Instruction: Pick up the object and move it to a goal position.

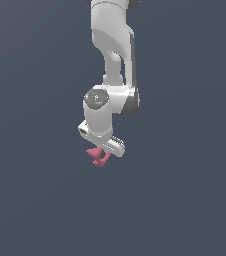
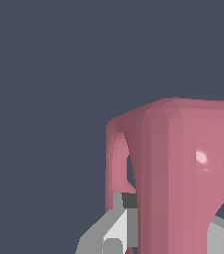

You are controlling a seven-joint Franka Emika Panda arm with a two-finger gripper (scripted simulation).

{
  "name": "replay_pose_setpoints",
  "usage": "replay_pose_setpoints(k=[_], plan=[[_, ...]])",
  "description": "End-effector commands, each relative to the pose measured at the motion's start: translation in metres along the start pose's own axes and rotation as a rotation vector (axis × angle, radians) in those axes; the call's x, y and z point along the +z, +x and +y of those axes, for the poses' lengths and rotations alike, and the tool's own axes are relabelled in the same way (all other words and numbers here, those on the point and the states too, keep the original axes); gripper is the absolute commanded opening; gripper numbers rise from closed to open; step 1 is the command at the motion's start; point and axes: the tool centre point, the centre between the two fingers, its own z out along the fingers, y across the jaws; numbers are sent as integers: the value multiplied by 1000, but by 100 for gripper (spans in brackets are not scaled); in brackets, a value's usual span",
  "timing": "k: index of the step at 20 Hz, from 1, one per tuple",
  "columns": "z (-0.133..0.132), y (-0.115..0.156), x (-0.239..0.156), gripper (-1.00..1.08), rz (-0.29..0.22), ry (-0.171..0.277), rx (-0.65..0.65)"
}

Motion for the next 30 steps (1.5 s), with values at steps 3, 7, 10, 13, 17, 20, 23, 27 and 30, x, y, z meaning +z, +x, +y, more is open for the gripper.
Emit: replay_pose_setpoints(k=[3,7,10,13,17,20,23,27,30], plan=[[1,3,-1,-100,0,0,0],[5,14,-6,-100,0,0,0],[9,25,-11,-100,0,0,0],[15,40,-17,-100,0,0,0],[23,63,-27,-100,0,0,0],[29,81,-34,-100,0,0,0],[35,99,-42,-100,0,0,0],[42,120,-50,-100,0,0,0],[46,133,-56,-100,0,0,0]])
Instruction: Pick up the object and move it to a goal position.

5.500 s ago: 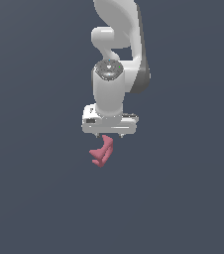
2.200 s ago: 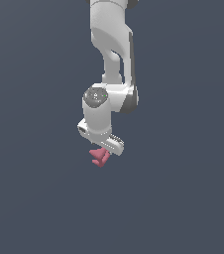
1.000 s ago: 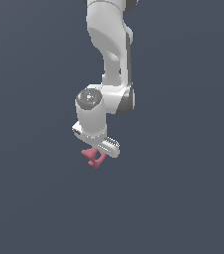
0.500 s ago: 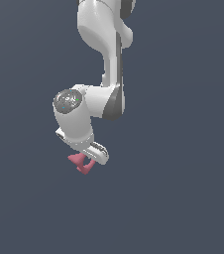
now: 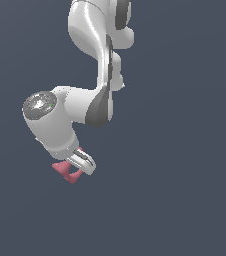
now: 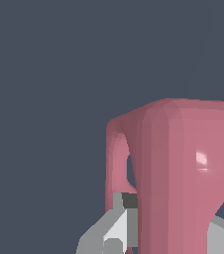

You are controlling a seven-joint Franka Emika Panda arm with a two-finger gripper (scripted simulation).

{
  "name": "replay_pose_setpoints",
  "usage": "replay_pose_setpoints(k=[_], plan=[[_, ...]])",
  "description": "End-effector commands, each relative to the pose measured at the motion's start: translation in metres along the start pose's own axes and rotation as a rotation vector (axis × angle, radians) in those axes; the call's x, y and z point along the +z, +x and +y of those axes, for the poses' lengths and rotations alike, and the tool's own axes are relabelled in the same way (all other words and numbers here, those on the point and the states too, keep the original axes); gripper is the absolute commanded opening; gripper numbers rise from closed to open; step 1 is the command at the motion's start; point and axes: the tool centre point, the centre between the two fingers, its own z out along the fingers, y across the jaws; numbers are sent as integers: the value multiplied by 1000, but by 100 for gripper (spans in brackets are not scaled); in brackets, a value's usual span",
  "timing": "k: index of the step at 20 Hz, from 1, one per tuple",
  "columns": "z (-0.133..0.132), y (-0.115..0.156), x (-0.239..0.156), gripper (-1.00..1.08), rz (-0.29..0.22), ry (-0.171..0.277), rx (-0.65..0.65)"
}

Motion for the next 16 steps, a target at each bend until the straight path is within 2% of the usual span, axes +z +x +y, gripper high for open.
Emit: replay_pose_setpoints(k=[1,8,16], plan=[[3,10,-4,-100,0,0,-1],[8,28,-11,-100,0,0,-1],[9,34,-13,-100,0,0,-1]])
